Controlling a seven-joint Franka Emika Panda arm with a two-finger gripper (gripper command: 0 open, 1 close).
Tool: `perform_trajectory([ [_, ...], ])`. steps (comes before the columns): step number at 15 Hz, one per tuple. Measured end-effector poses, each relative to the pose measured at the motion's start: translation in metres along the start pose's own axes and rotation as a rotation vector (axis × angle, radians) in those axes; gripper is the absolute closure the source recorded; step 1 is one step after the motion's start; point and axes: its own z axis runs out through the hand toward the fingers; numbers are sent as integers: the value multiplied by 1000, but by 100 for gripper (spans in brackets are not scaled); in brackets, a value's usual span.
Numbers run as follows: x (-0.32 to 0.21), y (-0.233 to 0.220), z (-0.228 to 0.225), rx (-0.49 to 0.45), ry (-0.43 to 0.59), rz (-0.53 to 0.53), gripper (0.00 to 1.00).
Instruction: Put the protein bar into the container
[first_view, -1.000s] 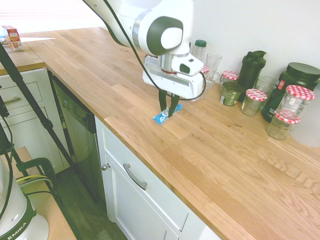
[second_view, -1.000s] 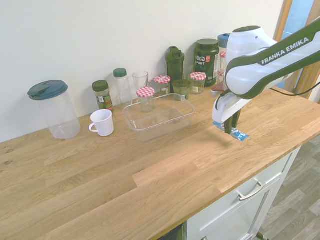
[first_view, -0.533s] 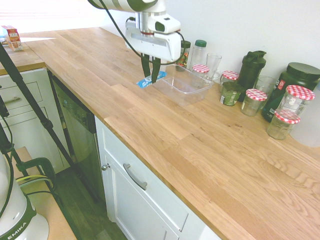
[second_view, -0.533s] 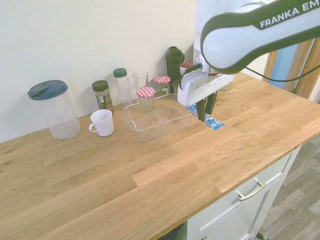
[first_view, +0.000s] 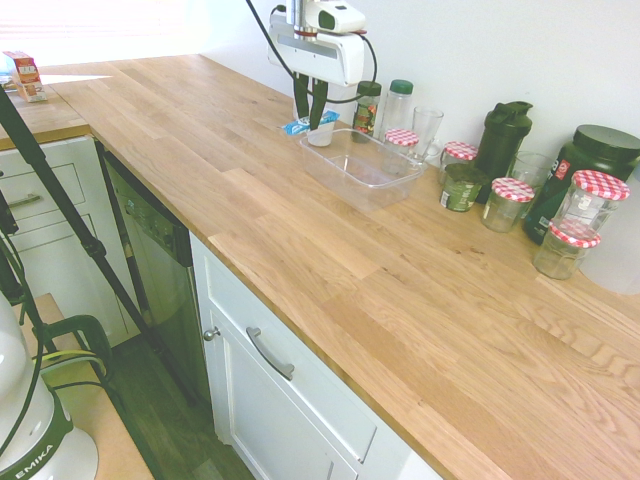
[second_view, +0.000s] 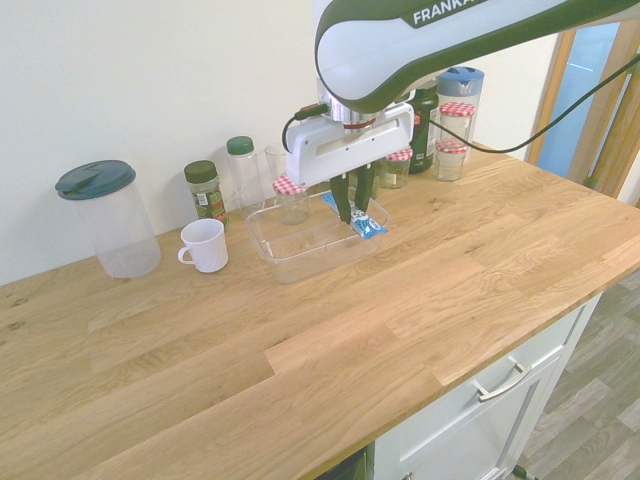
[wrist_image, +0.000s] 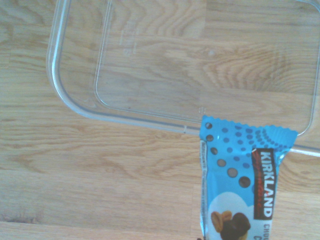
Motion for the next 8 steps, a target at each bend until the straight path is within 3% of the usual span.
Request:
perform_trajectory([
  [8, 20, -12, 20, -43, 12, -6, 100],
])
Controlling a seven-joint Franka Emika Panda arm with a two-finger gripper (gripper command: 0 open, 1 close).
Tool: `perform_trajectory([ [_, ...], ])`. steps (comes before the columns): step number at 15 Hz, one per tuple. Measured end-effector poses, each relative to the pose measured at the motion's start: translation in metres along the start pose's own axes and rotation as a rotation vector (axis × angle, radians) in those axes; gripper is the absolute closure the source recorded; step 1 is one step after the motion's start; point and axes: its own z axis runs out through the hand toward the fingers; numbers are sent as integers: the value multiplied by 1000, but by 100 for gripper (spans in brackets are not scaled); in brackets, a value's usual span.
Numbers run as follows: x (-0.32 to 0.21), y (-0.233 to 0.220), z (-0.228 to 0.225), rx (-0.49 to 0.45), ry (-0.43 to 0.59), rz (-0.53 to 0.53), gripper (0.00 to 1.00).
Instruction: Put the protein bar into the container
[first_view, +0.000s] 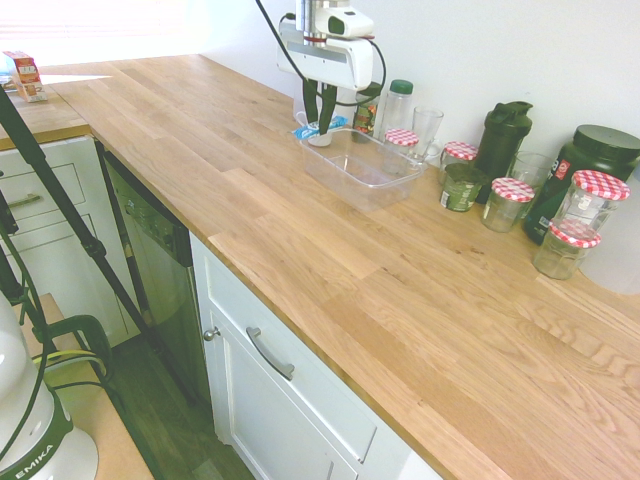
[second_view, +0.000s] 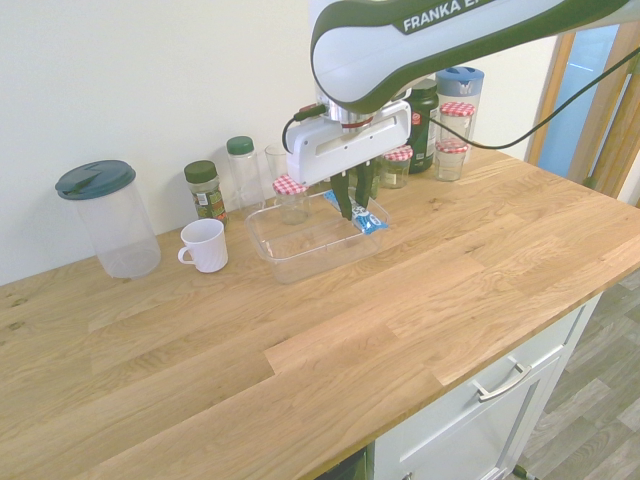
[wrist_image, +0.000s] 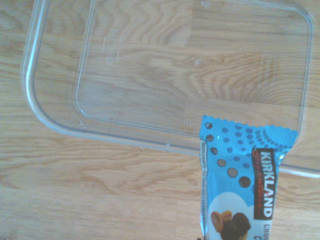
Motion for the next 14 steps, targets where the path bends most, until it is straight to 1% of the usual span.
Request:
perform_trajectory([
  [4, 9, -13, 25, -23, -13, -3, 100],
  [14, 24, -44, 65, -46, -27, -11, 100],
])
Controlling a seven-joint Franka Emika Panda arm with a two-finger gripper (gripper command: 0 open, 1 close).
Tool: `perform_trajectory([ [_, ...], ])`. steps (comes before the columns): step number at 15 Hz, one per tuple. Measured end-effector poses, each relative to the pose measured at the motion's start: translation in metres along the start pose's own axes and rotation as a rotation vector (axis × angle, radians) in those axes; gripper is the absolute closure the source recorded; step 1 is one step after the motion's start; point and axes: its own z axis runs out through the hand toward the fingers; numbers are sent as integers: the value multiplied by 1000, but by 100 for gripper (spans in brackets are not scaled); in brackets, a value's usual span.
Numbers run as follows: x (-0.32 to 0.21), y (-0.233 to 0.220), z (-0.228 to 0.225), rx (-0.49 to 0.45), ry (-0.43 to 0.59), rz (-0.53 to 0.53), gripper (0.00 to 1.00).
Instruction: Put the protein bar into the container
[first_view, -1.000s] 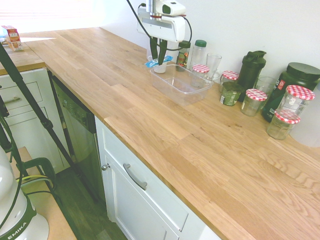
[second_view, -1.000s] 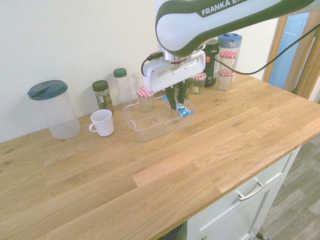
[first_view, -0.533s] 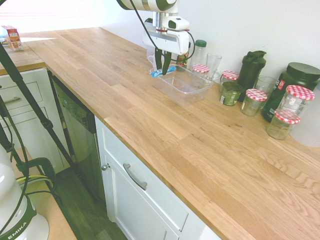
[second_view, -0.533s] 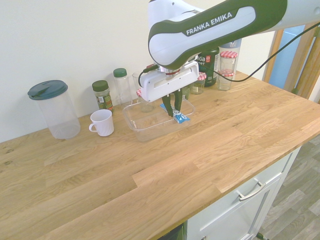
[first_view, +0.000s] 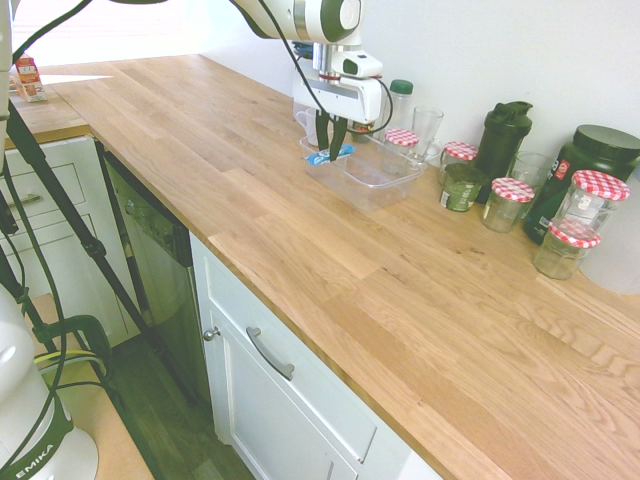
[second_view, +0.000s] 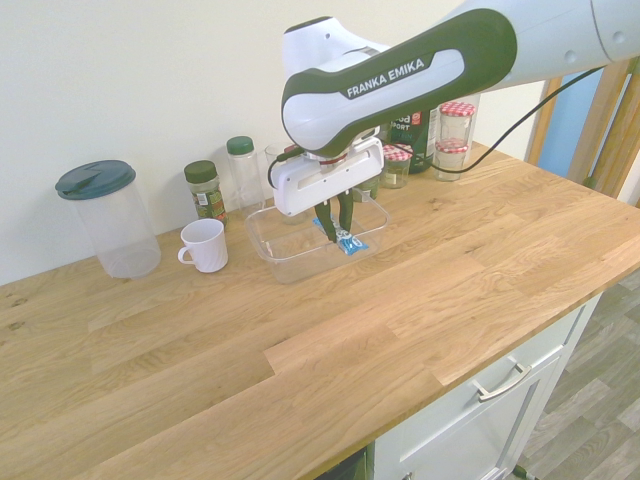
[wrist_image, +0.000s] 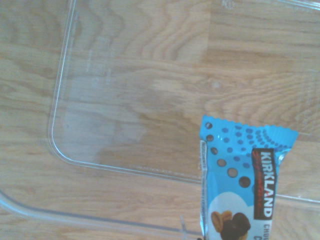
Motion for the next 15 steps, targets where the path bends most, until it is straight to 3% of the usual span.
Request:
perform_trajectory([
  [15, 28, -17, -17, 1, 10, 18, 100],
])
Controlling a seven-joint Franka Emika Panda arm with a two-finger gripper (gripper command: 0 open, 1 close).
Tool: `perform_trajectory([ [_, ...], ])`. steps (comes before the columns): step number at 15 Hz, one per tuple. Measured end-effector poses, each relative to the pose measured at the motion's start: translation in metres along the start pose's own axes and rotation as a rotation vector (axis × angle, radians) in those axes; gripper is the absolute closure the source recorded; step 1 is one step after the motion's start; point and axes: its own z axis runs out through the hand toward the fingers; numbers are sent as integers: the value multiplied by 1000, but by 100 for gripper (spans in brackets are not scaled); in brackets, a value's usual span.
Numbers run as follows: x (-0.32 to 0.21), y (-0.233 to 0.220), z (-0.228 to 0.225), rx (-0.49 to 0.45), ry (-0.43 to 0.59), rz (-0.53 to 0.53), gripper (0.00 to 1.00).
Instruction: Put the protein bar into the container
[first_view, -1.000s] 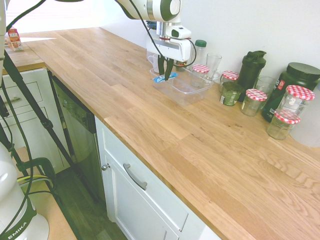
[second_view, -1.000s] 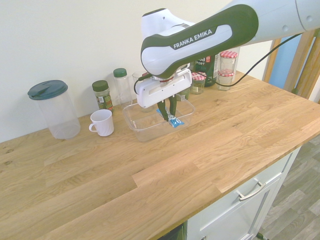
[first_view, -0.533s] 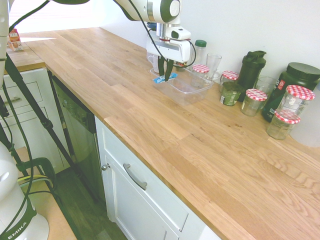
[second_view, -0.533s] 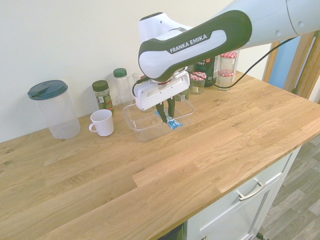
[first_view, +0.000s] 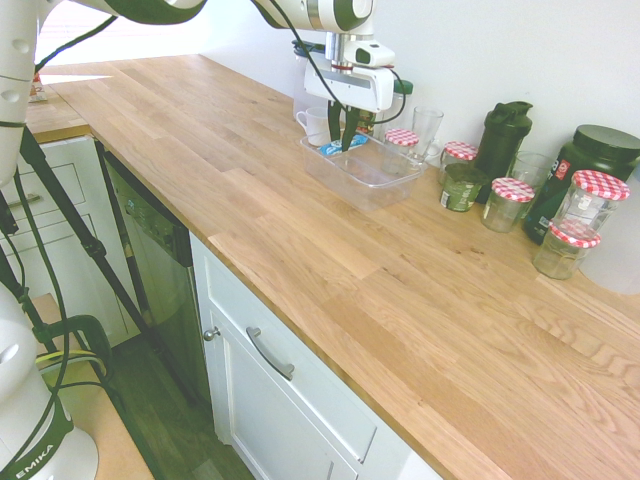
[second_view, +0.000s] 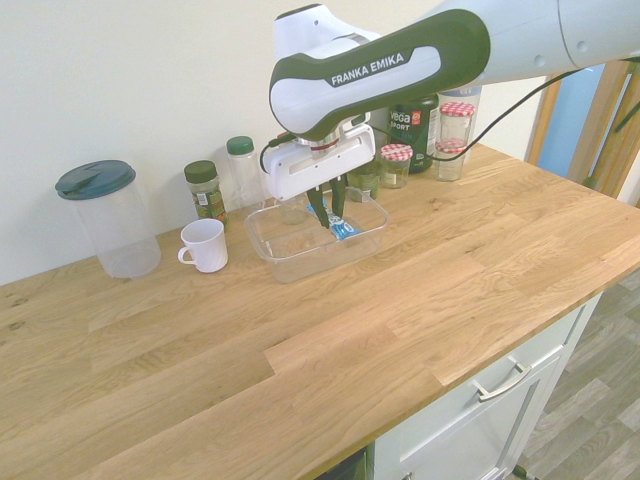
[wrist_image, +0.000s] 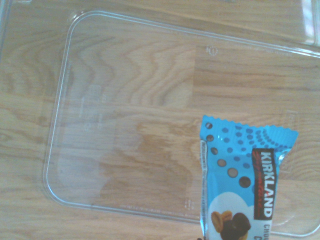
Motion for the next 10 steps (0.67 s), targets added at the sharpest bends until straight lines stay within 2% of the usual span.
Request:
perform_trajectory([
  [10, 7, -19, 31, -24, -15, -13, 100],
])
